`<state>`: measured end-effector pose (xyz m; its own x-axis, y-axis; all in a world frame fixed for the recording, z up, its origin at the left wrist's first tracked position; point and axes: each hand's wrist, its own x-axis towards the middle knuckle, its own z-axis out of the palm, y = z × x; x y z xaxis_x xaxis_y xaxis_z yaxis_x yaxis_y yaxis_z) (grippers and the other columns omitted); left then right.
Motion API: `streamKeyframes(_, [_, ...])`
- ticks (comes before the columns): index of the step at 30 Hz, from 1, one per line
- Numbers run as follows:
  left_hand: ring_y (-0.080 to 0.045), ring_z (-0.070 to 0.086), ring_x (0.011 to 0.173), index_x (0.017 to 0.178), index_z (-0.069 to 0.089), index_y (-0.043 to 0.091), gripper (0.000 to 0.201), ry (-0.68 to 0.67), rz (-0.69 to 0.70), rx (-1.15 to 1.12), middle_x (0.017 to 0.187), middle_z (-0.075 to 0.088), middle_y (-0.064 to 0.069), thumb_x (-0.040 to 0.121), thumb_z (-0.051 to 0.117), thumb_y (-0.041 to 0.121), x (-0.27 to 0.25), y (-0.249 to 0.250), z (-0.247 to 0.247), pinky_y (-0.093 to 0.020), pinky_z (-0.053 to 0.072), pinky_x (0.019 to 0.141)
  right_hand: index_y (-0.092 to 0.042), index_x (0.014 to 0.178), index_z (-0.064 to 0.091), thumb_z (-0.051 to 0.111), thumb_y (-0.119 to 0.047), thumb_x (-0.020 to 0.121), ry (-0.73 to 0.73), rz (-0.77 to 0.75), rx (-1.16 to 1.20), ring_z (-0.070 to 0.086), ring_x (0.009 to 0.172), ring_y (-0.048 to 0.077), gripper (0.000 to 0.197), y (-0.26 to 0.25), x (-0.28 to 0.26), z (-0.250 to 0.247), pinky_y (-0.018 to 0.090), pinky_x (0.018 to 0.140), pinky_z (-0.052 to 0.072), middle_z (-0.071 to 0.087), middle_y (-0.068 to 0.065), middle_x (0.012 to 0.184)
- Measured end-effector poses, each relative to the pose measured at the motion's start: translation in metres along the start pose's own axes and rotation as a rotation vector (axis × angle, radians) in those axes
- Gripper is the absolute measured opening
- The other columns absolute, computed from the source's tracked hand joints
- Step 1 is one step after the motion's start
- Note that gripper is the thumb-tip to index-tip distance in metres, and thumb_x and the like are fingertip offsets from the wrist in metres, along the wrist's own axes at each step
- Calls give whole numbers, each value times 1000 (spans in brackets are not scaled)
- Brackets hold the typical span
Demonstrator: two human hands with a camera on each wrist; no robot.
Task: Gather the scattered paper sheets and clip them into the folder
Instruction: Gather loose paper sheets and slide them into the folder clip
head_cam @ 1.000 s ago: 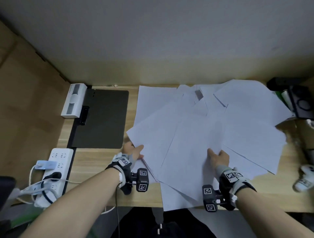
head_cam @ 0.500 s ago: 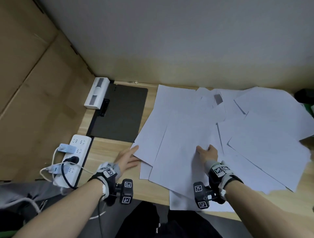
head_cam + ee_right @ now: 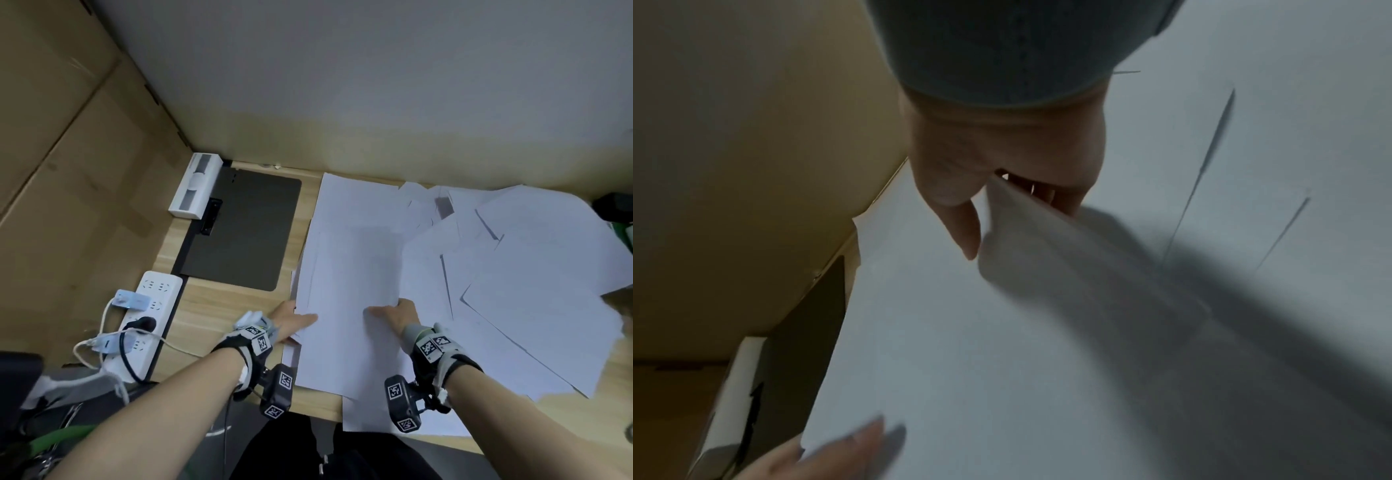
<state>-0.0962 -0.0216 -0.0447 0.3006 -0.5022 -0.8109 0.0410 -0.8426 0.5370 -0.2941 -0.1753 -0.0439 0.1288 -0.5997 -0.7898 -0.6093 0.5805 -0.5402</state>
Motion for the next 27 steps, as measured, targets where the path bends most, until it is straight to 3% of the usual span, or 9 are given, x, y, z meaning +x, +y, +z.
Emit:
streamKeyframes(2, [-25, 66, 81, 102, 65, 1, 29, 34, 64, 95, 93, 71, -14, 76, 63, 14, -1, 7, -1, -32, 51, 69, 0, 97, 67, 79, -4, 70, -13, -51, 16, 69, 83, 34, 30, -10, -11, -1, 51, 83, 59, 72, 17, 94])
streamKeyframes(4, [-23, 60, 76, 95, 64, -2, 28, 72, 125, 98, 84, 66, -13, 70, 59, 8, -7, 25, -5, -31, 45, 67, 0, 90, 67, 76, 4, 73, -6, -118, 48, 67, 76, 32, 19, -29, -20, -6, 48, 78, 60, 70, 18, 87])
streamKeyframes(9, [-23, 64, 82, 97, 67, -9, 23, 239, 339, -65, 91, 70, -16, 75, 63, -8, -34, 97, -39, -33, 52, 75, -2, 84, 72, 79, 7, 67, 10, -370, 201, 65, 61, 23, 20, -106, -43, -34, 29, 57, 54, 71, 14, 79])
streamKeyframes(12, [-28, 69, 95, 106, 68, -5, 35, 264, 407, -190, 103, 72, -17, 71, 72, -6, -50, 140, -66, -41, 56, 89, -6, 82, 74, 81, 9, 65, -47, -527, 344, 69, 66, 24, 23, -152, -61, -53, 34, 68, 58, 74, 13, 83])
streamKeyframes(15, [-29, 70, 100, 112, 67, -5, 44, 184, 457, -270, 108, 72, -19, 70, 80, -4, -59, 156, -81, -43, 57, 90, -6, 87, 74, 83, 5, 62, -132, -605, 417, 71, 78, 27, 29, -170, -69, -63, 38, 79, 57, 75, 14, 90])
streamKeyframes(19, [-4, 71, 78, 88, 67, 16, 28, 172, 477, -281, 83, 75, 8, 72, 82, -1, -66, 156, -79, -12, 54, 66, -6, 96, 74, 85, -7, 55, -179, -566, 367, 69, 100, 32, 43, -151, -67, -62, 44, 96, 53, 75, 15, 105])
streamKeyframes(21, [-6, 71, 85, 92, 70, 16, 31, 184, 489, -305, 95, 73, 0, 71, 82, -3, -62, 152, -73, -14, 53, 72, -9, 94, 73, 85, -7, 55, -170, -559, 327, 68, 98, 29, 42, -140, -66, -56, 41, 94, 53, 75, 13, 103])
streamKeyframes(24, [-21, 68, 99, 109, 70, 5, 42, 203, 501, -328, 107, 72, -12, 70, 80, -7, -60, 152, -63, -32, 54, 92, -7, 94, 73, 85, 0, 62, -137, -555, 306, 67, 90, 25, 36, -139, -67, -48, 37, 88, 54, 74, 11, 97])
streamKeyframes(27, [-19, 69, 89, 109, 70, 4, 45, 214, 513, -377, 105, 72, -13, 66, 83, 0, -61, 164, -60, -31, 57, 80, -10, 90, 73, 83, 2, 68, -116, -586, 322, 69, 85, 24, 27, -157, -70, -48, 37, 85, 56, 75, 10, 94])
